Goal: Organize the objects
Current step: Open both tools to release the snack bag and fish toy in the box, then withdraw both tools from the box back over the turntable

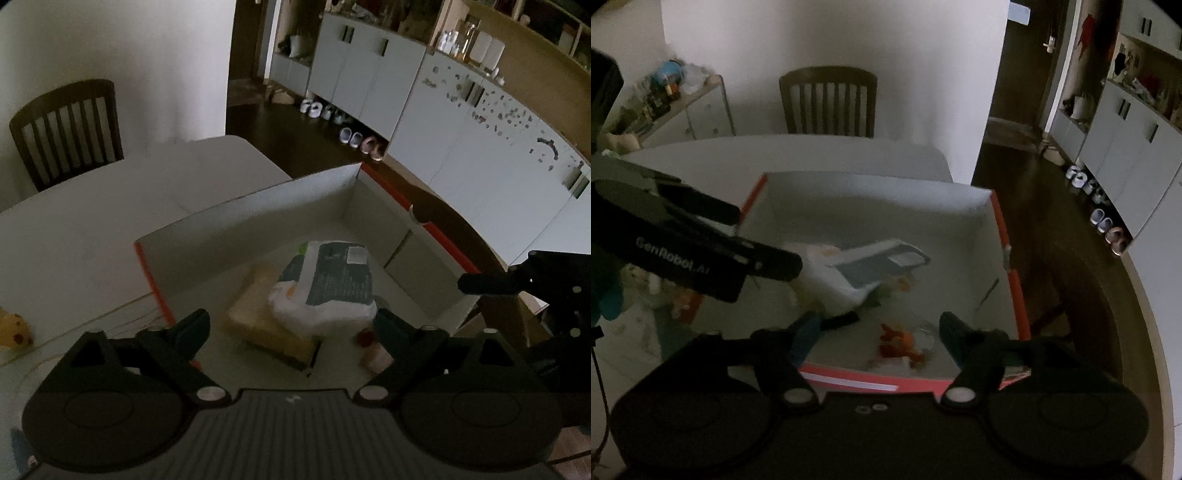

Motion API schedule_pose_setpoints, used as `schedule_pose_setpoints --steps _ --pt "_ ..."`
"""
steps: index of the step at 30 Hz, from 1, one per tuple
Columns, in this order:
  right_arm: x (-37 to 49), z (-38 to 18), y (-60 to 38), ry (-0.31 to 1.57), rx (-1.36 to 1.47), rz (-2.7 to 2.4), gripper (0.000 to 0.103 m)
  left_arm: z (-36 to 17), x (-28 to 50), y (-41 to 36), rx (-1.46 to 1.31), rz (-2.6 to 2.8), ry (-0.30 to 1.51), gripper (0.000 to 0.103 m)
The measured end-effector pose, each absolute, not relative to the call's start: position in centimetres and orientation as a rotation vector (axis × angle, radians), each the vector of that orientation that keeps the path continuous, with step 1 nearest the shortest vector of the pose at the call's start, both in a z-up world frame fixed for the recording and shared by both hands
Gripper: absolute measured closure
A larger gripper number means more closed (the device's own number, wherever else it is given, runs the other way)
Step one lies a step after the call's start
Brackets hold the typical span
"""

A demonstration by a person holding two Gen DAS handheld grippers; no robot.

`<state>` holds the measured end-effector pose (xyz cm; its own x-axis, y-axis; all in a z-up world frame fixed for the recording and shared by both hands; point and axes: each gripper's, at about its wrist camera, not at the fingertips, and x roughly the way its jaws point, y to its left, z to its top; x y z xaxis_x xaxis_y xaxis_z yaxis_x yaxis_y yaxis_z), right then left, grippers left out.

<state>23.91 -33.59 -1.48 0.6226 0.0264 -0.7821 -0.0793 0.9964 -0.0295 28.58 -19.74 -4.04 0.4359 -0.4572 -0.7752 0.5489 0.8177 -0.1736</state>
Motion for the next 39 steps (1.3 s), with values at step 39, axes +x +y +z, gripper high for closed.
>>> schedule_pose_setpoints --steps 39 --pt "20.8 -0.6 -13.9 0.741 -0.050 0.117 0.018 -3.1 21.7 4.1 0.046 -0.495 0.777 0.000"
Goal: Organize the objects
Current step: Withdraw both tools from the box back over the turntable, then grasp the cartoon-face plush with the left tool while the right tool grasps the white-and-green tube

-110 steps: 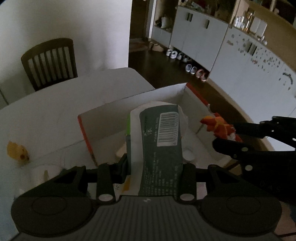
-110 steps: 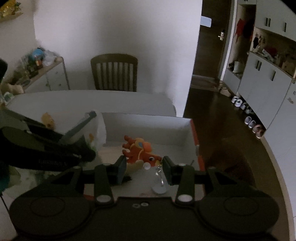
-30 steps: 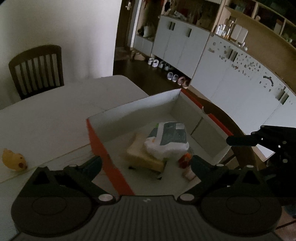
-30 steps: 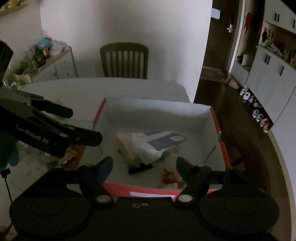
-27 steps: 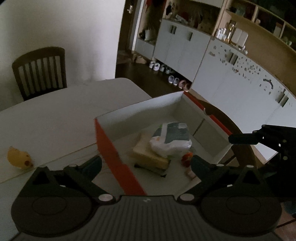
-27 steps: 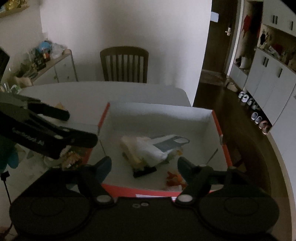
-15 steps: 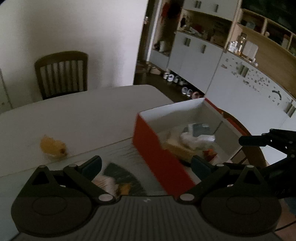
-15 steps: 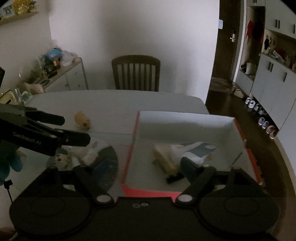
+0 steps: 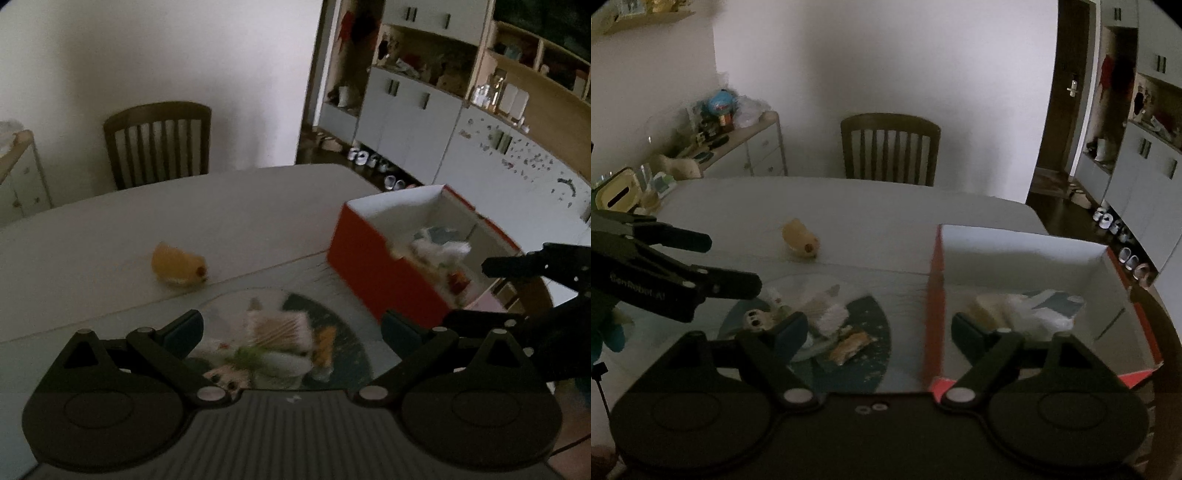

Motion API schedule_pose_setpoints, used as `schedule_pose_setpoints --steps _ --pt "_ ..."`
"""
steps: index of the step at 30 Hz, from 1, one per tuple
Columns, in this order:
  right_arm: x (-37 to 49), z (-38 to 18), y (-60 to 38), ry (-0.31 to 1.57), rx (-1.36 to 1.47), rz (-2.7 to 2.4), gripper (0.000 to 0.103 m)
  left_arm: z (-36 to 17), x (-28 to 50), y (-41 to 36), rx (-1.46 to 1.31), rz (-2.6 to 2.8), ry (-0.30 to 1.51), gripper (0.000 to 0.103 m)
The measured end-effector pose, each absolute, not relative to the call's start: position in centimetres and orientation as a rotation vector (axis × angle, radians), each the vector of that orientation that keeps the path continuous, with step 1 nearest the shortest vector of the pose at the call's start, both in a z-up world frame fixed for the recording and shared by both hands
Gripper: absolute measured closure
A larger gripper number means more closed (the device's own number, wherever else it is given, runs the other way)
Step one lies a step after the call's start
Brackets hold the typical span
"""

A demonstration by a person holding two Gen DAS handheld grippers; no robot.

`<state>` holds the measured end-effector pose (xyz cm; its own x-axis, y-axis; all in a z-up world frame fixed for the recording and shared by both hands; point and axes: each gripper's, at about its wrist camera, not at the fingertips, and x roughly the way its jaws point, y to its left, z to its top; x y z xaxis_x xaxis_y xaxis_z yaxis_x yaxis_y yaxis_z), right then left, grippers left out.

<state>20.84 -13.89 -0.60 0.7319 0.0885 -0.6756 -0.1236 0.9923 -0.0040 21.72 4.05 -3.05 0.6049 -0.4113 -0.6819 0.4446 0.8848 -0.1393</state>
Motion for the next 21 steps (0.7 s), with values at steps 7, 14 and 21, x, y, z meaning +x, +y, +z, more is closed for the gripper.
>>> schedule_pose_setpoints --steps 7,14,21 --pt "21.4 -2.2 -11.6 0.782 -0.068 0.128 0.018 -5.0 21.4 6.7 0.102 -0.446 0.783 0.000" --pt "22.7 -4.1 -10.4 0.835 -0.049 0.113 0.018 -7.7 20.9 8.1 0.180 -0.426 0.772 0.000" --pt "24.4 -6.6 -9.5 0.889 -0.047 0.108 0.018 -11.0 22.2 8.6 0.201 -0.391 0.795 0.000"
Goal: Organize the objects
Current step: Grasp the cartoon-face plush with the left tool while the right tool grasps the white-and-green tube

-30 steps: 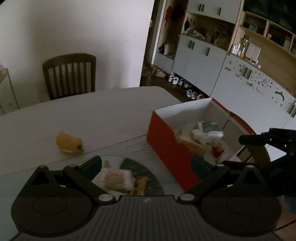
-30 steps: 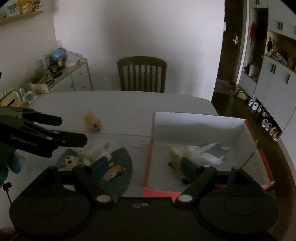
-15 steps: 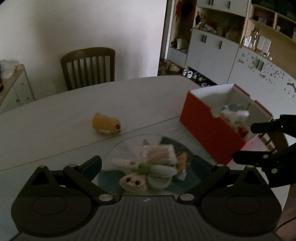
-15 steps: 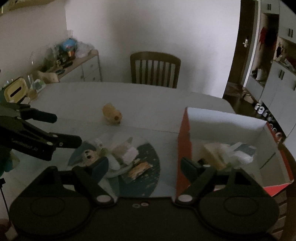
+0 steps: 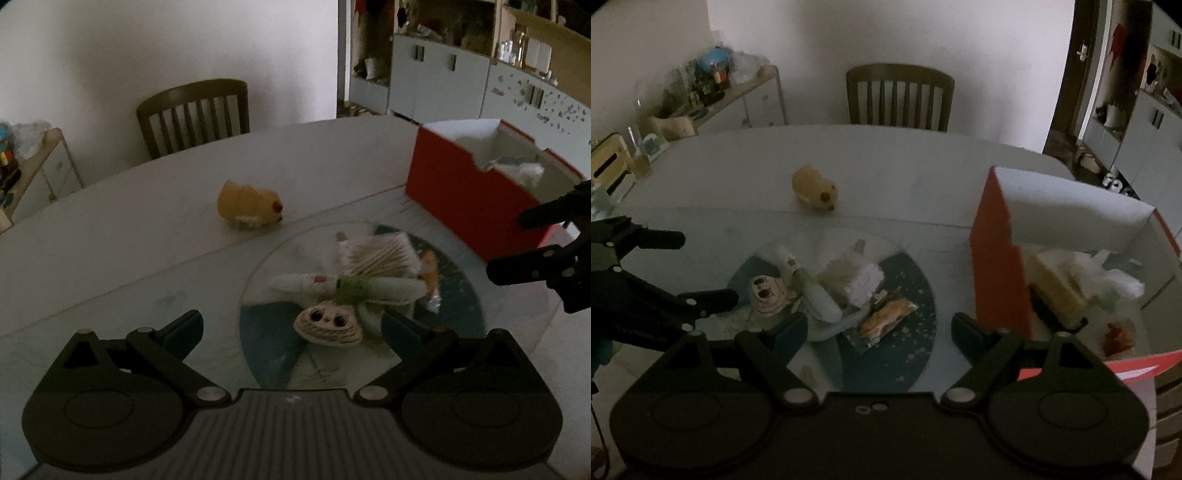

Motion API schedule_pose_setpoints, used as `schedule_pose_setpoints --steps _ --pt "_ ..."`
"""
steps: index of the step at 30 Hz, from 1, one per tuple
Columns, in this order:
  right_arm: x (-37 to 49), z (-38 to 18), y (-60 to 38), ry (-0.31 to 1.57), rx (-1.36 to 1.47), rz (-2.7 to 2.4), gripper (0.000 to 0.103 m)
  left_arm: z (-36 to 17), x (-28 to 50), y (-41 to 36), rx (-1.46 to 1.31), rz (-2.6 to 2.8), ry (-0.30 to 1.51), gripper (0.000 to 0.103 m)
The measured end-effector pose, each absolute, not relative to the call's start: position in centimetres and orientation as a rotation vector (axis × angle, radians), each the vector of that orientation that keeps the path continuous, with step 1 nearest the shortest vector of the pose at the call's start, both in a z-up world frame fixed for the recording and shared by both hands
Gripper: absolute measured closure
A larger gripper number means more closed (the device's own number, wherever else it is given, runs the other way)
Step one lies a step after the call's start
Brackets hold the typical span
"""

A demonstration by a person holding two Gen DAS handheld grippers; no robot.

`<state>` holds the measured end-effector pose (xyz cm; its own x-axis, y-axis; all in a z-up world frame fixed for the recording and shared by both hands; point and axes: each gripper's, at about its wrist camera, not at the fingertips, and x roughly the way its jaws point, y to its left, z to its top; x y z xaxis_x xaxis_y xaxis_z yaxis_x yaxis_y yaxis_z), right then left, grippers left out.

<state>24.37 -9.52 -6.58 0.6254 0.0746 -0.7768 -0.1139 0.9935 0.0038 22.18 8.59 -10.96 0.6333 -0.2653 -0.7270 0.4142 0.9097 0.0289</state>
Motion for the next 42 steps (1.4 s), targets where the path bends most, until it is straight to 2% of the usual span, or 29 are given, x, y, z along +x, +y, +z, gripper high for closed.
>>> schedule_pose_setpoints --steps 12,25,26,29,33,37,42 --pt "26.8 -9.5 -7.5 0.943 -0.055 0.143 0.020 -14.8 23.5 7.9 0.214 -0.403 0.837 0.000" --pt "29.8 -11.5 -6.5 1.026 0.026 0.149 0.022 -16.3 24.7 7.2 0.212 -0.423 0.867 0.001" --pt "29.9 -11.5 -6.4 1.032 0.030 0.147 0.025 -16.4 24.7 7.2 0.211 -0.431 0.869 0.001" --pt "29.9 -11.8 -6.1 1.056 0.043 0.141 0.042 -16.5 24.6 7.2 0.212 -0.444 0.870 0.001" --pt "30.2 -11.9 -5.9 1.069 0.060 0.140 0.047 -16.6 24.8 7.2 0.205 -0.467 0.877 0.008" --pt "30.3 -12.0 -5.5 1.075 0.053 0.150 0.053 -16.5 24.9 7.0 0.211 -0.487 0.881 0.026" --pt "29.9 -11.1 -5.3 1.091 0.052 0.159 0.053 -16.3 25.0 7.3 0.201 -0.493 0.883 0.028"
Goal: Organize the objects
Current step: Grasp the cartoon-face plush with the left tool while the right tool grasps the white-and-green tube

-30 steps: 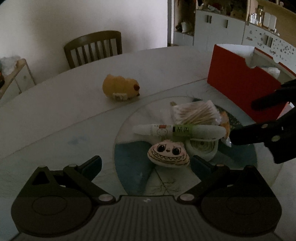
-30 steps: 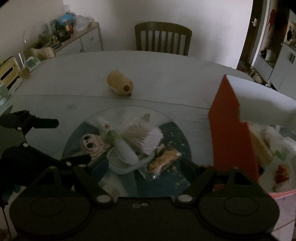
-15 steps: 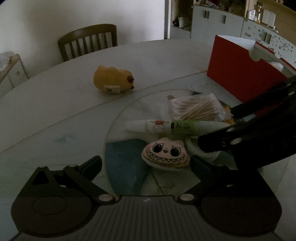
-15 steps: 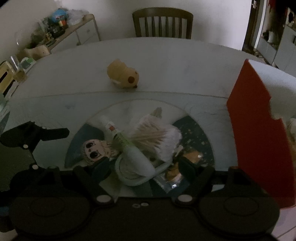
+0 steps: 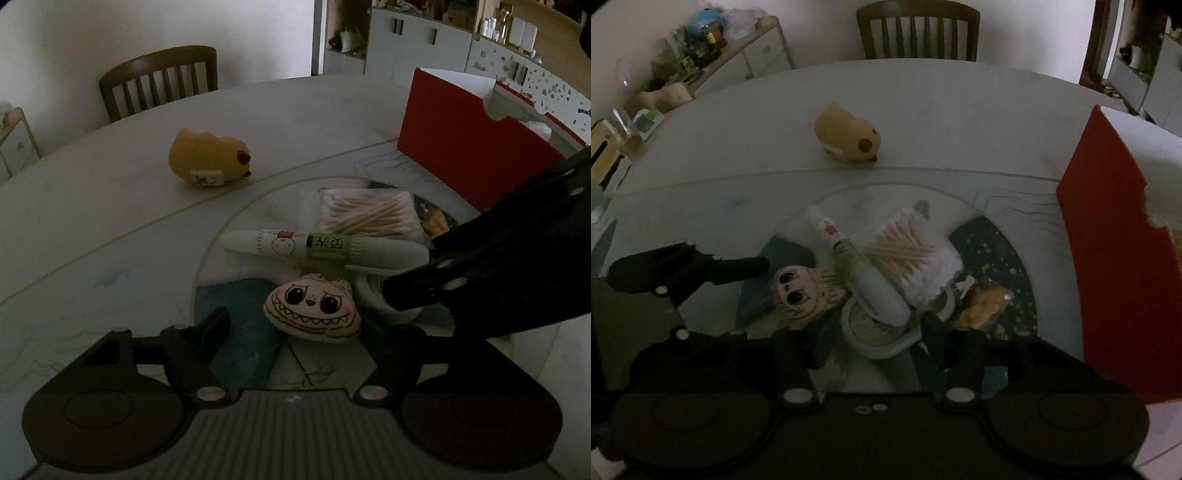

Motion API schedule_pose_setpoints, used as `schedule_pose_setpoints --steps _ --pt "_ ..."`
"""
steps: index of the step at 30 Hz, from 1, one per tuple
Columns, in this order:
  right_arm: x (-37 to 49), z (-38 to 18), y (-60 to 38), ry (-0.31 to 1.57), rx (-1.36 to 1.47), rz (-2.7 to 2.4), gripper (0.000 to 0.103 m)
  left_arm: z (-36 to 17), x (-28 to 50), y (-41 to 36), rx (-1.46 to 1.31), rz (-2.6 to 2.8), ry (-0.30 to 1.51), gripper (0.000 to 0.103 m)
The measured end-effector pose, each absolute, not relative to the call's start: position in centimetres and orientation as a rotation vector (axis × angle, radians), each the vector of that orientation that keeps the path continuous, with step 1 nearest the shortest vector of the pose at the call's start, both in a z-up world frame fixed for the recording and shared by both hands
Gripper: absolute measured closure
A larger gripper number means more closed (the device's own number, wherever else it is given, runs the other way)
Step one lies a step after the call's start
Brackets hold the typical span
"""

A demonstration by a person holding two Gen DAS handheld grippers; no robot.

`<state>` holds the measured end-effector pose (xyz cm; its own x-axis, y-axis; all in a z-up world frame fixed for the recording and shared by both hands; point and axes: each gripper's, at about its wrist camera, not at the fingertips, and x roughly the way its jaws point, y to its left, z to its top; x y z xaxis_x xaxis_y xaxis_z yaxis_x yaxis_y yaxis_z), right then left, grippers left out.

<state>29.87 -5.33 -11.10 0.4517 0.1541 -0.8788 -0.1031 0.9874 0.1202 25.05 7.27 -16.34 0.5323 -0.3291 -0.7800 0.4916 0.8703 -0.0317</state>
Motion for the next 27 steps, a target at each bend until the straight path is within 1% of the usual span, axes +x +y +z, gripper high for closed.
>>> schedule_pose_setpoints --steps 6,10,11,13,14,17,19,21,24,27 --pt "30.1 -9.1 -4.5 1.039 -0.060 0.212 0.053 -16.0 25.1 7.4 0.187 -0.488 0.869 0.028" --pt "31.9 -9.7 -3.3 1.049 -0.107 0.236 0.053 -16.0 25.2 7.4 0.188 -0.488 0.870 0.028" --pt "32.3 -10.0 -2.9 1.051 -0.120 0.237 0.054 -16.0 25.1 7.4 0.188 -0.489 0.870 0.030" --pt "33.0 -10.5 -2.3 1.056 -0.130 0.243 0.057 -16.1 25.1 7.3 0.192 -0.493 0.874 0.040" --pt "33.2 -10.7 -2.0 1.060 -0.133 0.250 0.059 -16.1 25.1 7.2 0.194 -0.494 0.877 0.042" --pt "33.7 -11.6 -1.2 1.067 -0.163 0.252 0.061 -16.4 25.1 7.2 0.187 -0.495 0.887 0.045" --pt "33.9 -11.9 -1.2 1.066 -0.158 0.251 0.061 -16.4 25.1 7.1 0.186 -0.496 0.881 0.053" --pt "34.0 -11.9 -1.5 1.067 -0.139 0.252 0.064 -16.4 25.0 7.1 0.184 -0.508 0.876 0.058" --pt "34.2 -12.2 -2.0 1.082 -0.117 0.243 0.071 -16.4 24.8 7.3 0.189 -0.503 0.873 0.060" --pt "34.3 -12.3 -2.4 1.087 -0.109 0.249 0.073 -16.3 24.5 8.1 0.163 -0.495 0.883 0.060"
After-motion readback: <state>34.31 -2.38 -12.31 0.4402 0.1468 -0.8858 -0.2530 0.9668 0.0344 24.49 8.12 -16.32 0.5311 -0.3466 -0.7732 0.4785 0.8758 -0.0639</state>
